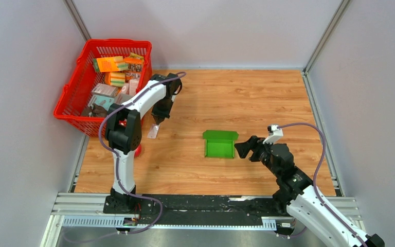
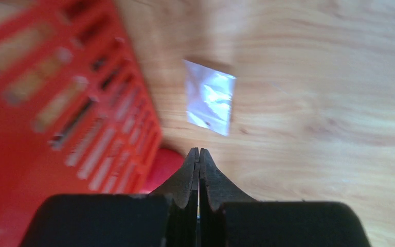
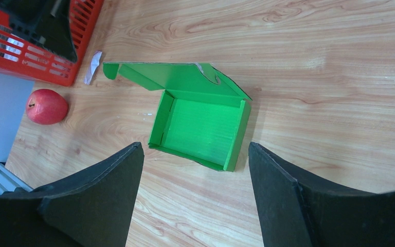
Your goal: Fold the paper box
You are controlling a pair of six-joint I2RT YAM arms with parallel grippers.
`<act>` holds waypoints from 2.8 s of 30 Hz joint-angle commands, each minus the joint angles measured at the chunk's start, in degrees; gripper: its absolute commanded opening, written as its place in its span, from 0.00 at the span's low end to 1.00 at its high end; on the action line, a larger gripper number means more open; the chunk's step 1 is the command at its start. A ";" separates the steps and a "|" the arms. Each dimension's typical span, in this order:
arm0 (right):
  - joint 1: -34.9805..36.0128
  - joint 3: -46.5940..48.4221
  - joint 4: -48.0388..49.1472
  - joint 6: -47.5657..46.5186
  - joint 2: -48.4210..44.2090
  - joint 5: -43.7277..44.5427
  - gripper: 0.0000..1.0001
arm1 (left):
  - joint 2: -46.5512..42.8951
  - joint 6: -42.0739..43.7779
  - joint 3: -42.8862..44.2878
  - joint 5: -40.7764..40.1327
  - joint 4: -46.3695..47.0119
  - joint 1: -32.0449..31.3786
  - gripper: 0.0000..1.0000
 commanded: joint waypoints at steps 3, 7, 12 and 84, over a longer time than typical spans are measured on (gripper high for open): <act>-0.03 0.07 2.18 -0.23 -1.16 0.25 0.77 | 10.90 -5.17 11.35 -17.45 -11.06 3.30 0.00; -0.03 -0.01 2.09 -0.14 -1.78 0.42 0.77 | 16.19 -5.09 16.70 -20.62 -15.10 3.48 0.00; -0.03 -0.10 2.00 -0.23 -1.96 0.51 0.77 | 21.72 -2.36 20.32 -16.48 -19.15 3.39 0.00; -0.03 -1.24 0.24 -0.67 -7.23 0.60 0.77 | -15.36 -57.73 -37.07 4.95 35.42 1.28 0.51</act>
